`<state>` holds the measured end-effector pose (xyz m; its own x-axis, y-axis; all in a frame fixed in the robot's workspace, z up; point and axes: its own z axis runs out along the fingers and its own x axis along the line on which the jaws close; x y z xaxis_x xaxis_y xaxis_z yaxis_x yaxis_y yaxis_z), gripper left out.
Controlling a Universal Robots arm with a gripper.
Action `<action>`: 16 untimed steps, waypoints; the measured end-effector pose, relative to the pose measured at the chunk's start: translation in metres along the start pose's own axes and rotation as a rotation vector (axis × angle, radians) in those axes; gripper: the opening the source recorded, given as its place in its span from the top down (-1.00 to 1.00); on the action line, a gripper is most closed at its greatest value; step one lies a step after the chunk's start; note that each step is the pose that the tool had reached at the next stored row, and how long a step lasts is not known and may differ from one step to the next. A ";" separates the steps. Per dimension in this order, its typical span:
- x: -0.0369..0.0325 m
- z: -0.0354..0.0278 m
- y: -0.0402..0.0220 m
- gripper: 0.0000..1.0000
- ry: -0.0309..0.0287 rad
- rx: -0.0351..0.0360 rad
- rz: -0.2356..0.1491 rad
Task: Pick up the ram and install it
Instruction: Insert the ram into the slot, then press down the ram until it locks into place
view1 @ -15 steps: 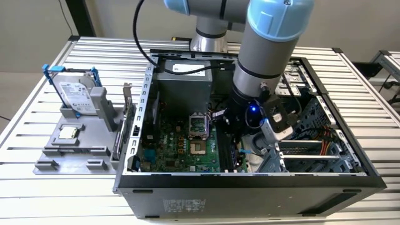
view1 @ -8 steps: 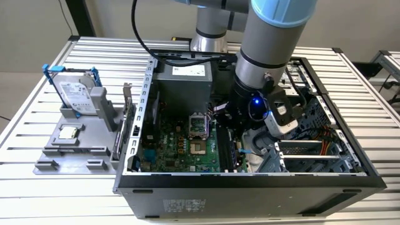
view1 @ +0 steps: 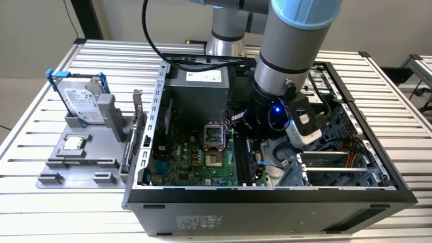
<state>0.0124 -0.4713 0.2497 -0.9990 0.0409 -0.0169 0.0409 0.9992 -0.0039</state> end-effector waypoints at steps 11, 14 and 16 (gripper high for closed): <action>0.0000 0.0000 0.0000 1.00 0.0000 -0.0002 0.000; 0.0000 -0.0001 -0.0001 1.00 0.0023 -0.0170 -0.008; 0.0001 -0.0001 0.0000 1.00 0.0057 -0.0281 -0.026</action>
<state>0.0124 -0.4714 0.2498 -0.9998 0.0144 -0.0115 0.0141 0.9996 0.0238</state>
